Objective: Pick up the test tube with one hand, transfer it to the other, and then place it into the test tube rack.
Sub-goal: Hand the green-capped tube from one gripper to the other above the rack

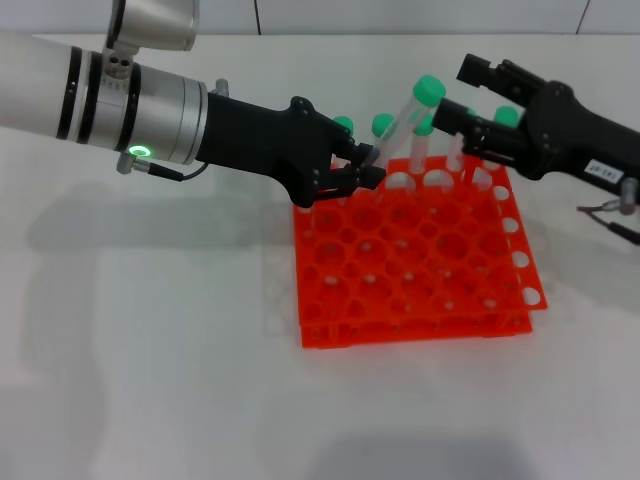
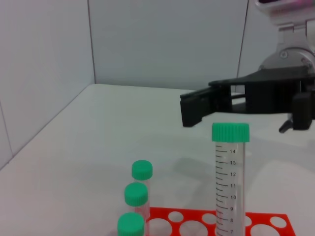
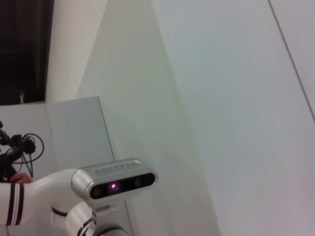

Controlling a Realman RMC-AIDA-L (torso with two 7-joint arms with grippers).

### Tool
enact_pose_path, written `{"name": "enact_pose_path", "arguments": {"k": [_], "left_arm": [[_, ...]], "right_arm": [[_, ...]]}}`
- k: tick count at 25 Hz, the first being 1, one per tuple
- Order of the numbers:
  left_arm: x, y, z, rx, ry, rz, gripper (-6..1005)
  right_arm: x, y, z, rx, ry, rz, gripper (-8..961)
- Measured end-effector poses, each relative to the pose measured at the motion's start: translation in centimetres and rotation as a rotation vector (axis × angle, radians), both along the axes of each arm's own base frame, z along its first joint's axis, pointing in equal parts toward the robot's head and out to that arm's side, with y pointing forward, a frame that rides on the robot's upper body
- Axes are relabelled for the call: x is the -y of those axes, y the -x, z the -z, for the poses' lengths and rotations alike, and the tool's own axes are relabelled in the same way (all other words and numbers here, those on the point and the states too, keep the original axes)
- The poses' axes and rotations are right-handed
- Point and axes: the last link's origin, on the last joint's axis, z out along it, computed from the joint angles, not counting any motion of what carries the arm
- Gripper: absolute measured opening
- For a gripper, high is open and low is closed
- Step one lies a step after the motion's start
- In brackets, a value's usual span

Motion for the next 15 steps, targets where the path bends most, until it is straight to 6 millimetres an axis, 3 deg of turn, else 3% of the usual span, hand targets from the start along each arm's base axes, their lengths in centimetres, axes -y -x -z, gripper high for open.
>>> {"name": "enact_pose_path", "arguments": {"k": [6,15], "left_arm": [[0.0,-0.1,0.0,0.003,-0.003,0.005,191],[0.1,-0.1,0.3,0.003,0.003,-0.001,192]], "right_arm": [[0.4,0.3,1.3,-0.014,-0.012,-0.002,851],[1.1,0.2,1.7,-0.032,-0.067,-0.024,850]]}}
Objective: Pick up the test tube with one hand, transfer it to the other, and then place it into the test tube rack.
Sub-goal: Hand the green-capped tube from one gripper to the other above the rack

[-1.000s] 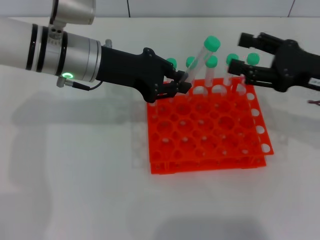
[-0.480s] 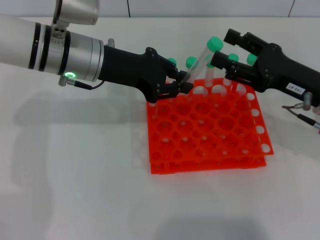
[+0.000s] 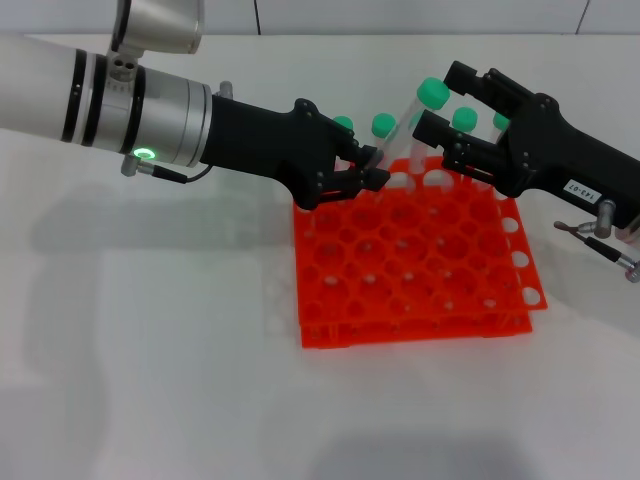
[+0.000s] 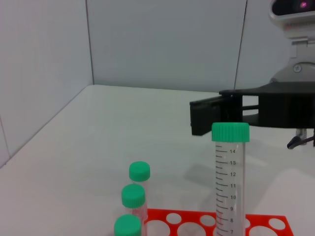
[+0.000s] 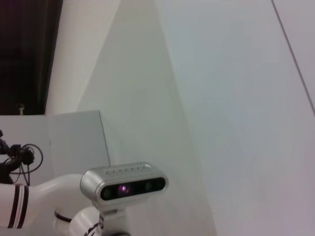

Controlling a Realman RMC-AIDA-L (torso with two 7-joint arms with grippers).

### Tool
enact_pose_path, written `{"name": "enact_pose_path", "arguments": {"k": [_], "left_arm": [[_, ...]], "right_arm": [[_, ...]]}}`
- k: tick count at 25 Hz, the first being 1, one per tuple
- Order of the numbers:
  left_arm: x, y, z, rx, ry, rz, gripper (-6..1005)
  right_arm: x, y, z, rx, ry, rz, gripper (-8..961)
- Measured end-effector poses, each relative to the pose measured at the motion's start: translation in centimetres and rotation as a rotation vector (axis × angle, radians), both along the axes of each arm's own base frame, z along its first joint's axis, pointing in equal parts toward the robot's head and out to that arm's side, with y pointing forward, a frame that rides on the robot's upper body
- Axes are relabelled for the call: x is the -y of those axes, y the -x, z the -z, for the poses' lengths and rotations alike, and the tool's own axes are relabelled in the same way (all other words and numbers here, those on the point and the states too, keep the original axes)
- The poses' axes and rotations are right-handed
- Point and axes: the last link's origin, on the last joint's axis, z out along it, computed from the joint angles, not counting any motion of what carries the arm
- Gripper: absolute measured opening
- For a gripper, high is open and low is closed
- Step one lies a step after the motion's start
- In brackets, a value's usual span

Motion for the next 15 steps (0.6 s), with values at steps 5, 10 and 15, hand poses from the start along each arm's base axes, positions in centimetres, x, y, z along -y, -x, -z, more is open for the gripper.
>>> {"name": "enact_pose_path", "arguments": {"k": [5,10,15], "left_arm": [[0.1,0.0,0.1,0.002,0.003,-0.001,191],[0.1,-0.1,0.2,0.004,0.003,0.001,191],[0.1,-0.1,0.3,0.004,0.002,0.001,191]], "right_arm": [[0.0,0.2,0.1,-0.004,-0.007,-0.005,850],[-0.2,0.7,0.5,0.002,0.001,-0.017,824],[-0.4,1.1,0.8,0.009,0.007,-0.030,811]]}}
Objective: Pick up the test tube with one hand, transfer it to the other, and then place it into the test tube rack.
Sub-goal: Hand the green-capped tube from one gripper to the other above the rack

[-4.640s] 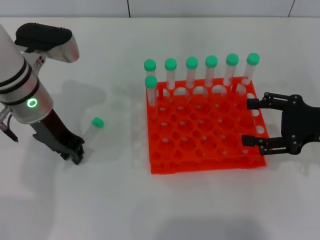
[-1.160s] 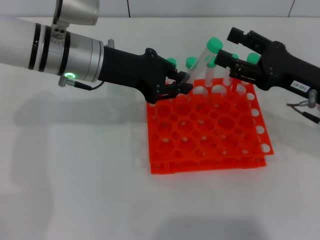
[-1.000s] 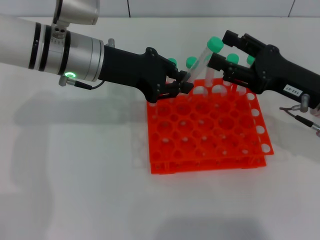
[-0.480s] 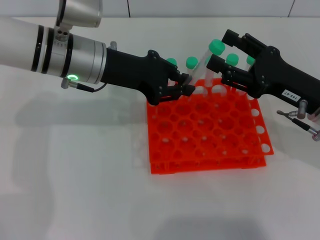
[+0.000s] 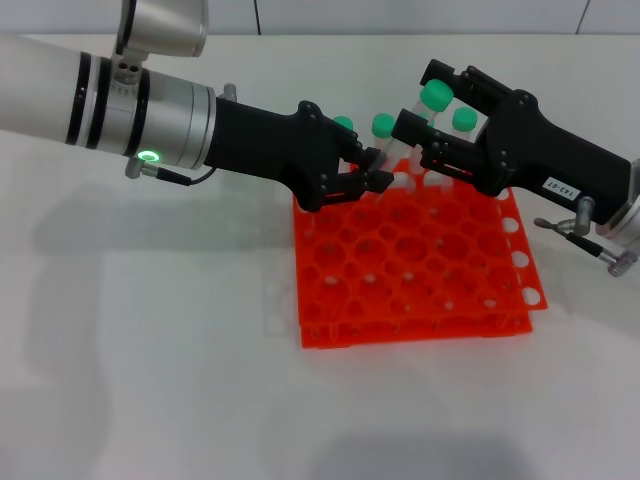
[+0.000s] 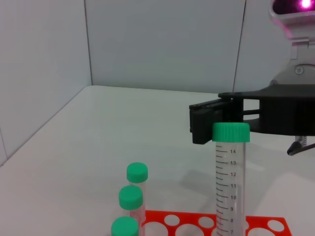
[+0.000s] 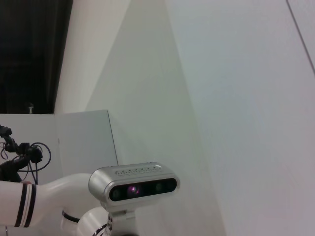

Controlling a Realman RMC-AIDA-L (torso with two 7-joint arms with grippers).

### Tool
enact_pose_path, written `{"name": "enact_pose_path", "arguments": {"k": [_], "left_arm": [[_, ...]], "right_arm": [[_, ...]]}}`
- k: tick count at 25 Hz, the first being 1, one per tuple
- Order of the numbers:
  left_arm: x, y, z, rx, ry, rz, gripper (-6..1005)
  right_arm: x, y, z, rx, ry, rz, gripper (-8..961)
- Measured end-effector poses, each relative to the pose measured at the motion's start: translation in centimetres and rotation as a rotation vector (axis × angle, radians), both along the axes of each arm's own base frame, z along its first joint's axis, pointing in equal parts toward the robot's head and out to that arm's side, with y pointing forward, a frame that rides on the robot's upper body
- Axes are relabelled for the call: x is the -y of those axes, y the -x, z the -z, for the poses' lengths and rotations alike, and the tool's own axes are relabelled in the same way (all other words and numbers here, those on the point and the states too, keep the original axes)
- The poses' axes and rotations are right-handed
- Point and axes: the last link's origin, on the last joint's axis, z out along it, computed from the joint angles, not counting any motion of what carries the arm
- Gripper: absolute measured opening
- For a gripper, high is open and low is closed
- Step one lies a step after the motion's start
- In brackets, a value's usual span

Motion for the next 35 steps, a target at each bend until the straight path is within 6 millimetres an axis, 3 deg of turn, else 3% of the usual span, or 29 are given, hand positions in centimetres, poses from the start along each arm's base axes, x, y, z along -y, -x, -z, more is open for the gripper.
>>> {"name": "enact_pose_path", "arguments": {"k": [21,26,35], "left_arm": [[0.22,-0.26,0.49,0.007,0.007,-0.001,191],[0.27,-0.28,0.56,0.008,0.009,-0.002,192],[0.35,-0.25,0.63,0.009,0.014,-0.007,192]], "right_arm": [[-0.04,-0.40,0.02,0.006,-0.008,0.023,644],[-0.14,-0.39,0.06,0.009,-0.008,0.026,485],[-0.10,-0.52,0.05,0.009,-0.009,0.032,345]]}}
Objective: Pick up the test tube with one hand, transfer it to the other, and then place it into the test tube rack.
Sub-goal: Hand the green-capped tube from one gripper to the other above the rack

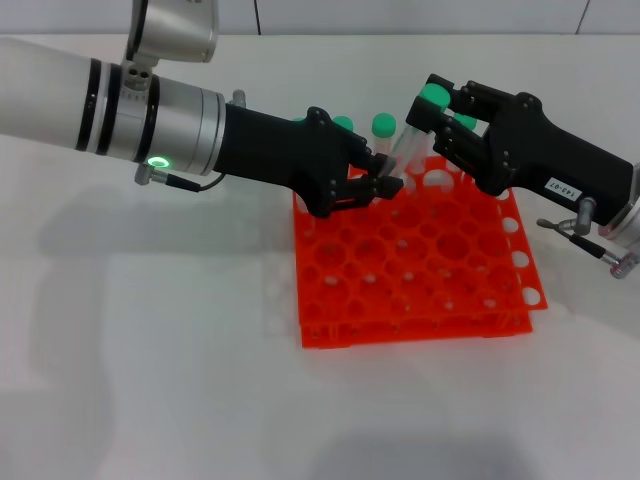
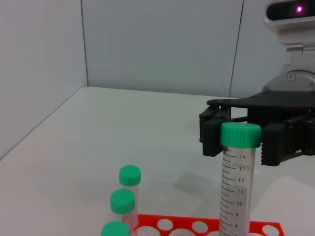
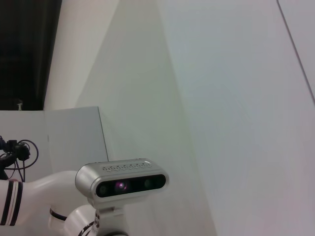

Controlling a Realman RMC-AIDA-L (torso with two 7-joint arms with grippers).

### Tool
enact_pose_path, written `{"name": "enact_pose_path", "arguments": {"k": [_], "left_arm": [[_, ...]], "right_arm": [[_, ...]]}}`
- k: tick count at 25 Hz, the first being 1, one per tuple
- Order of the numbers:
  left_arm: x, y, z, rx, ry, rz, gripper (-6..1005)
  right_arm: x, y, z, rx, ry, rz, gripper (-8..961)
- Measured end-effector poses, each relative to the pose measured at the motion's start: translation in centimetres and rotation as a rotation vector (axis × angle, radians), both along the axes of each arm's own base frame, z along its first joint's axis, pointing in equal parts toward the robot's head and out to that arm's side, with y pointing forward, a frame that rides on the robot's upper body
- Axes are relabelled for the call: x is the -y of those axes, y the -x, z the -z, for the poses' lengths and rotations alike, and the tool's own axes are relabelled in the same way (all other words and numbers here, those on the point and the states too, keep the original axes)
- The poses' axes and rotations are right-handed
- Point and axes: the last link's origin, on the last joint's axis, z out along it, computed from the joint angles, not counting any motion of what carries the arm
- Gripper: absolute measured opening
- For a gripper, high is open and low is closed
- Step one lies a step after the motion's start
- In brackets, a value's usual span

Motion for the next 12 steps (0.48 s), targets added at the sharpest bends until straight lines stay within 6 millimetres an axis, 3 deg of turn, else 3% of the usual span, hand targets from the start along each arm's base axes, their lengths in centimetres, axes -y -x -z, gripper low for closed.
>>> {"name": "enact_pose_path", "arguments": {"k": [8,12], "left_arm": [[-0.25,-0.34,-0.07,-0.014,-0.026,-0.044,204],[0.01,-0.38,0.14,-0.029,-0.010,-0.062,210]], "right_arm": [[0.07,-0.22,-0.09,-0.004,-0.005,0.010,260],[0.16,-0.24,0.01,0.000,0.000,0.008,264]]}}
